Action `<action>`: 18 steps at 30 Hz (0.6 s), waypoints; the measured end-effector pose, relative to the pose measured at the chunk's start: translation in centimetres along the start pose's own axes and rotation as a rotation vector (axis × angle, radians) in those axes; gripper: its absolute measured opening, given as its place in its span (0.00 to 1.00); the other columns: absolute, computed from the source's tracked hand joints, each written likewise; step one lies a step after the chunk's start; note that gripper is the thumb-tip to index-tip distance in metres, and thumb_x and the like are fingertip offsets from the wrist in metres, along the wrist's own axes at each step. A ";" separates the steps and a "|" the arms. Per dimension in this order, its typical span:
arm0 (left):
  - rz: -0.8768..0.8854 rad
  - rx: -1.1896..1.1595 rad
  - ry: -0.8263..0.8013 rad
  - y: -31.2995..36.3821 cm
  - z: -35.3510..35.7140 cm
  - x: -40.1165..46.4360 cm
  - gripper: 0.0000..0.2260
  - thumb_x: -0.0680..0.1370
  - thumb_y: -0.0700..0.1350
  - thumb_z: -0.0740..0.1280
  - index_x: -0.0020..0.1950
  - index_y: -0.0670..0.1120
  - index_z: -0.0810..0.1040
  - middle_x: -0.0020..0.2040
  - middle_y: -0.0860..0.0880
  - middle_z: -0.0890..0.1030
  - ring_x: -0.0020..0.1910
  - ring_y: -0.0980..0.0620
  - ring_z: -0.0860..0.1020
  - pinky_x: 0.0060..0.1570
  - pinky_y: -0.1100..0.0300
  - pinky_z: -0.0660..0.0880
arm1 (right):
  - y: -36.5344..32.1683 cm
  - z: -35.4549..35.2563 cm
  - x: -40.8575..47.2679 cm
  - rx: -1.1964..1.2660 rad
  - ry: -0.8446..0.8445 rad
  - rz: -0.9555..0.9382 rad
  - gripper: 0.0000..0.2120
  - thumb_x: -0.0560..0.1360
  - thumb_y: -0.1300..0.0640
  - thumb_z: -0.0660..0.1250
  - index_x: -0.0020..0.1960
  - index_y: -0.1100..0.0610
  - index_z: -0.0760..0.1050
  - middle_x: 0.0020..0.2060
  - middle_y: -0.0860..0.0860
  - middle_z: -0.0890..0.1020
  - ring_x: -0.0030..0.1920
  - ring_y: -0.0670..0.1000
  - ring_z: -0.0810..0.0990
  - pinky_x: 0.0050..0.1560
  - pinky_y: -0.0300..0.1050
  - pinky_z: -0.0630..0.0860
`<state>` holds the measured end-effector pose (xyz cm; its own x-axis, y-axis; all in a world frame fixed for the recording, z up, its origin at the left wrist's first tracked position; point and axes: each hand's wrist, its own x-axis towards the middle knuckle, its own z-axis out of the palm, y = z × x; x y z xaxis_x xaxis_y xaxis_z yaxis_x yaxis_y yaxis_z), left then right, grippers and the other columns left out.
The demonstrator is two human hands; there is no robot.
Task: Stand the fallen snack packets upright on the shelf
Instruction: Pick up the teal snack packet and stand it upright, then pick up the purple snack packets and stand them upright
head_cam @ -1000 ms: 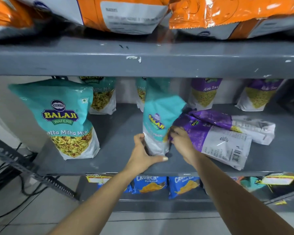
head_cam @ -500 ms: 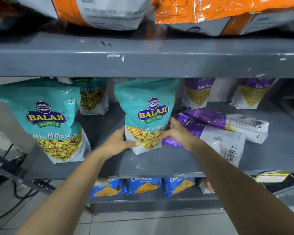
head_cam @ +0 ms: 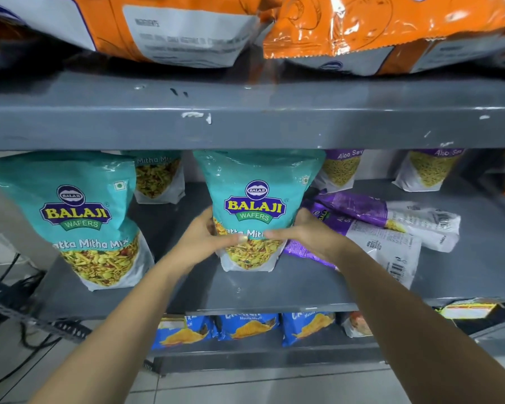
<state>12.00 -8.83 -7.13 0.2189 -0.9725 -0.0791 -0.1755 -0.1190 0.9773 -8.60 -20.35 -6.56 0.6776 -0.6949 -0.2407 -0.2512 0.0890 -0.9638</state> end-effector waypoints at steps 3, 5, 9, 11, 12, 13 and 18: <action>0.093 -0.078 0.108 3.1 0.4 0.5 0.22 0.65 0.40 0.81 0.57 0.47 0.81 0.51 0.51 0.88 0.50 0.53 0.86 0.48 0.58 0.83 | -2.1 0.5 0.0 0.203 0.124 -0.099 0.31 0.57 0.53 0.83 0.58 0.54 0.79 0.54 0.52 0.86 0.56 0.54 0.85 0.60 0.54 0.79; 0.142 -0.118 0.156 4.7 0.6 0.6 0.17 0.67 0.40 0.79 0.54 0.48 0.81 0.48 0.53 0.88 0.48 0.54 0.86 0.46 0.59 0.82 | -3.3 0.6 -0.2 0.263 0.178 -0.162 0.27 0.60 0.55 0.82 0.58 0.57 0.80 0.53 0.54 0.86 0.54 0.55 0.85 0.59 0.54 0.80; 0.240 -0.217 0.320 6.3 1.6 0.1 0.13 0.72 0.35 0.74 0.52 0.49 0.79 0.47 0.55 0.87 0.47 0.57 0.85 0.46 0.62 0.80 | -4.6 0.6 -1.5 0.307 0.226 -0.229 0.15 0.71 0.60 0.74 0.58 0.58 0.80 0.53 0.54 0.86 0.54 0.53 0.85 0.56 0.49 0.80; 0.289 -0.195 0.483 5.9 2.5 -0.6 0.18 0.72 0.36 0.75 0.58 0.46 0.74 0.54 0.51 0.84 0.52 0.56 0.83 0.52 0.62 0.79 | -4.9 0.2 -2.4 0.303 0.209 -0.285 0.15 0.74 0.61 0.71 0.61 0.60 0.79 0.57 0.55 0.85 0.58 0.54 0.83 0.59 0.47 0.79; 0.308 -0.135 0.606 5.4 3.1 -1.1 0.23 0.71 0.40 0.77 0.60 0.47 0.71 0.58 0.46 0.81 0.55 0.53 0.81 0.55 0.61 0.78 | -4.8 -0.5 -2.9 0.293 0.202 -0.311 0.14 0.75 0.61 0.70 0.60 0.58 0.78 0.58 0.55 0.84 0.59 0.53 0.83 0.62 0.46 0.78; 0.305 -0.039 0.741 4.8 3.8 -1.6 0.25 0.69 0.45 0.79 0.60 0.48 0.69 0.59 0.43 0.78 0.56 0.50 0.79 0.57 0.58 0.77 | -4.5 -1.5 -3.5 0.276 0.217 -0.327 0.11 0.76 0.60 0.68 0.58 0.55 0.78 0.57 0.54 0.84 0.59 0.50 0.82 0.62 0.44 0.77; 0.275 0.030 0.954 3.1 11.0 -4.7 0.14 0.75 0.49 0.73 0.45 0.48 0.69 0.42 0.47 0.72 0.38 0.51 0.71 0.44 0.51 0.70 | -1.2 -12.5 -7.9 -0.005 0.644 -0.261 0.03 0.75 0.53 0.71 0.46 0.52 0.82 0.45 0.55 0.86 0.43 0.43 0.83 0.51 0.37 0.78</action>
<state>-0.15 -6.81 -5.86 0.8455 -0.4000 0.3538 -0.3574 0.0685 0.9314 -22.25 -23.91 -2.05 0.1712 -0.9784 0.1158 -0.1398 -0.1404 -0.9802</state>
